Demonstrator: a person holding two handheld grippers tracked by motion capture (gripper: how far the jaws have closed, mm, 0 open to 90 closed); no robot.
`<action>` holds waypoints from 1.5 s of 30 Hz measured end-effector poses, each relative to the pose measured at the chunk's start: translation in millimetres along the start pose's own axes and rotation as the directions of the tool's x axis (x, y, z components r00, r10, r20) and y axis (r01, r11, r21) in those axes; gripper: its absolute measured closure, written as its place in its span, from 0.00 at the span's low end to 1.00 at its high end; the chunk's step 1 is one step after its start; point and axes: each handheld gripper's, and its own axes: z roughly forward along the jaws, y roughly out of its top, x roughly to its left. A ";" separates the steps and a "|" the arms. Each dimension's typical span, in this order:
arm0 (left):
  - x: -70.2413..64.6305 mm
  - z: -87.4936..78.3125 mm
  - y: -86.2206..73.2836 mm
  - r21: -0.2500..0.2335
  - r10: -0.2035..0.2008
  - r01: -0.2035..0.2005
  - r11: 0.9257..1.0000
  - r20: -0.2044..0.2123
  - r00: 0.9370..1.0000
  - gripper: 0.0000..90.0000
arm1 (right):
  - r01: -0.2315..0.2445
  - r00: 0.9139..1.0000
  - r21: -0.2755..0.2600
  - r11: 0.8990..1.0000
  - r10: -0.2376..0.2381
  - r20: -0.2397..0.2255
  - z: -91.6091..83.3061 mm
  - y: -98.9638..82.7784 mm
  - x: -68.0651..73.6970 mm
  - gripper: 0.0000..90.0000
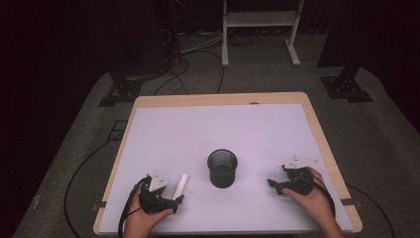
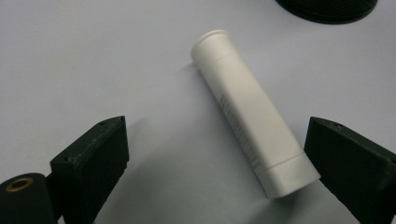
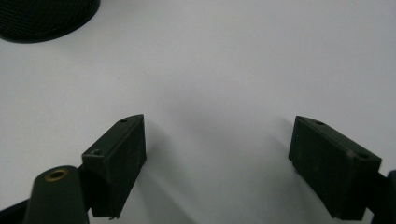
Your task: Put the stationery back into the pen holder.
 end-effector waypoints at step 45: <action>-1.5 -13.5 -11.3 -0.002 0.030 -0.030 1.000 0.057 0.998 0.79 | -0.001 1.000 0.000 1.000 0.001 0.000 0.0 0.0 0.0 0.20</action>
